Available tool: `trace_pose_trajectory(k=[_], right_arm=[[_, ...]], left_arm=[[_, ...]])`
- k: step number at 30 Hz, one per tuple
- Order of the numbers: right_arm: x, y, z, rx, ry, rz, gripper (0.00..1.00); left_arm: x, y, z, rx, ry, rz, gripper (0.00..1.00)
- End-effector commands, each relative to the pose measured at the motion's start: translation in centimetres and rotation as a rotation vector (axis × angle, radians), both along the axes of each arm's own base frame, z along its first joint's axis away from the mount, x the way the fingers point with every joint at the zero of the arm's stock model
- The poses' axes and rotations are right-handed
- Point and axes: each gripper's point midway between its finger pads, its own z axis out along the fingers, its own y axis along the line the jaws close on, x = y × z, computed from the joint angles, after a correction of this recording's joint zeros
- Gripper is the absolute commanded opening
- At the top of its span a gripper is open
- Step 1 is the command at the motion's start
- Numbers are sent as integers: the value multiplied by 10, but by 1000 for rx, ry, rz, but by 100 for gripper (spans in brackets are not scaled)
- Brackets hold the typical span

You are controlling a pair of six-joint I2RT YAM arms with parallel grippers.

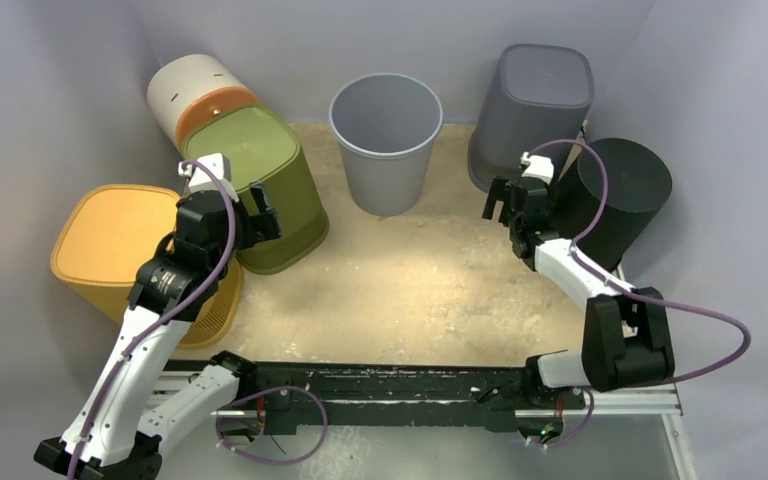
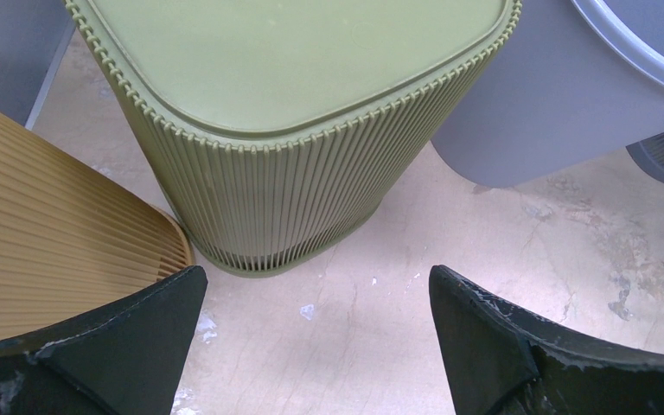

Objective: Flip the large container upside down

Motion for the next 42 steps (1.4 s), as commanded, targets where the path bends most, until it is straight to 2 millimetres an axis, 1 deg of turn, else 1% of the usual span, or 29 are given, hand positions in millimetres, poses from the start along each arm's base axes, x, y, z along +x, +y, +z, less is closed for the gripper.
trace_pose_trajectory(k=[1, 2, 3, 4, 7, 10, 11, 12, 14, 17, 20, 24, 25, 26, 29, 31, 35, 42], right_arm=[[10, 61, 74, 3, -125, 241, 100], [8, 77, 86, -24, -128, 279, 100], [4, 92, 93, -54, -121, 320, 100], [3, 108, 113, -64, -143, 359, 100], [-7, 147, 158, -44, -199, 497, 100], [-20, 174, 206, 26, -296, 636, 100], [-24, 178, 222, 43, -337, 661, 100], [-27, 183, 235, 52, -368, 690, 100], [-30, 195, 251, 55, -396, 763, 100], [-26, 217, 254, 34, -365, 873, 100], [-19, 236, 258, 4, -340, 960, 97], [-11, 253, 262, -24, -347, 1043, 96], [-9, 259, 259, -26, -337, 1071, 96], [-8, 261, 260, -33, -335, 1082, 96], [-2, 275, 245, -40, -288, 1143, 94], [1, 282, 238, -53, -270, 1156, 93], [8, 288, 229, -70, -267, 1165, 93], [19, 298, 218, -102, -277, 1204, 92]], left_arm=[[4, -4, 10, -29, -46, -7, 97], [5, -5, 9, -33, -46, -9, 97], [5, -6, 9, -34, -47, -11, 97], [6, -6, 9, -35, -46, -13, 97], [7, -8, 11, -36, -44, -17, 97], [8, -9, 13, -33, -47, -24, 97], [8, -8, 14, -34, -48, -23, 97], [8, -9, 15, -35, -50, -26, 97], [9, -11, 17, -43, -56, -33, 97], [9, -14, 18, -55, -59, -44, 97], [9, -15, 21, -61, -67, -45, 97], [10, -14, 21, -57, -69, -44, 97], [10, -14, 21, -53, -67, -42, 97], [10, -14, 21, -54, -67, -45, 97], [10, -14, 20, -53, -67, -45, 97], [9, -14, 20, -53, -68, -45, 97], [10, -14, 18, -54, -65, -47, 97], [11, -16, 14, -60, -62, -49, 97]])
